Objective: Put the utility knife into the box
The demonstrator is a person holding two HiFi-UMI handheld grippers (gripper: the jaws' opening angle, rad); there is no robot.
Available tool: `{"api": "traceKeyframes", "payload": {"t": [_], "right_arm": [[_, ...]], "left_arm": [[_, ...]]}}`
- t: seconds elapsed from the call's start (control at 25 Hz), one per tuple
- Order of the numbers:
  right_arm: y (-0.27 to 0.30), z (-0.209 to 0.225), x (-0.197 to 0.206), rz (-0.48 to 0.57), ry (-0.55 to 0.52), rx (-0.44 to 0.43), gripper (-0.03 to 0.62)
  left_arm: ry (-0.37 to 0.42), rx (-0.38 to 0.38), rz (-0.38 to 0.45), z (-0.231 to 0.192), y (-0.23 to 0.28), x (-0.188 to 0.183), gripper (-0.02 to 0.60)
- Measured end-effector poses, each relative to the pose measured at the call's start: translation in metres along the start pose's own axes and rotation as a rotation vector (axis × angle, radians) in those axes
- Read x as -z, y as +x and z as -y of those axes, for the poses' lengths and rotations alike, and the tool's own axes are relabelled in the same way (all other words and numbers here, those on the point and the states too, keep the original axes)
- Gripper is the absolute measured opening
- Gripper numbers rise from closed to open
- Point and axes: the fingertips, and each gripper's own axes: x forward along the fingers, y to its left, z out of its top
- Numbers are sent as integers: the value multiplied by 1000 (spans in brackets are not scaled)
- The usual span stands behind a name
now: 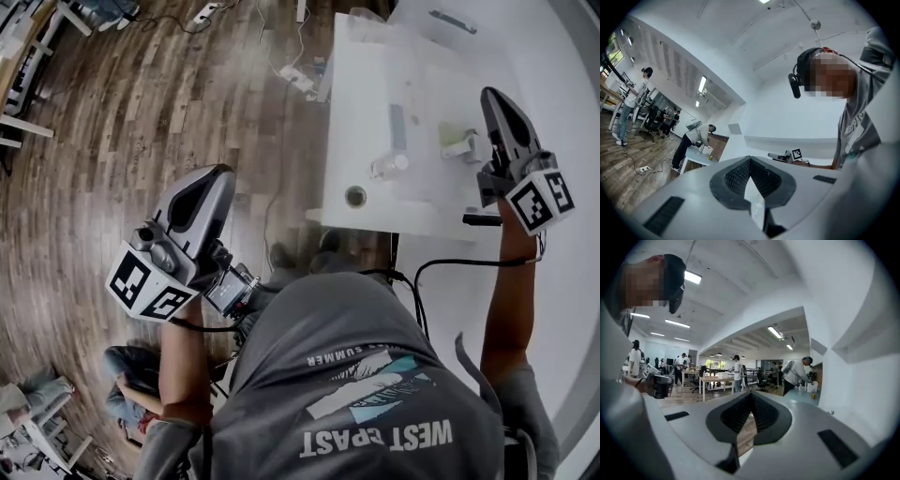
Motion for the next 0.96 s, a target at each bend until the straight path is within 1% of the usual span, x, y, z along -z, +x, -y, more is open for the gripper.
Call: {"api": "traceKeyframes", "payload": {"t": [0.12, 0.32, 0.64, 0.8, 0.96], "right_arm": [[-23, -57, -21, 65, -73, -23, 9], [-48, -127, -41, 136, -60, -47, 9], [-60, -197, -54, 178, -51, -129, 9], [-59, -222, -54, 171, -33, -173, 9], [-56, -255, -55, 154, -27, -201, 9]], "left_arm": [[5, 21, 4, 1, -5, -2, 10], [16, 51, 9, 3, -13, -7, 10], [23, 78, 23, 5, -29, -7, 10], [18, 76, 33, 5, -39, -7, 9], [13, 79, 43, 2, -60, -13, 9]]}}
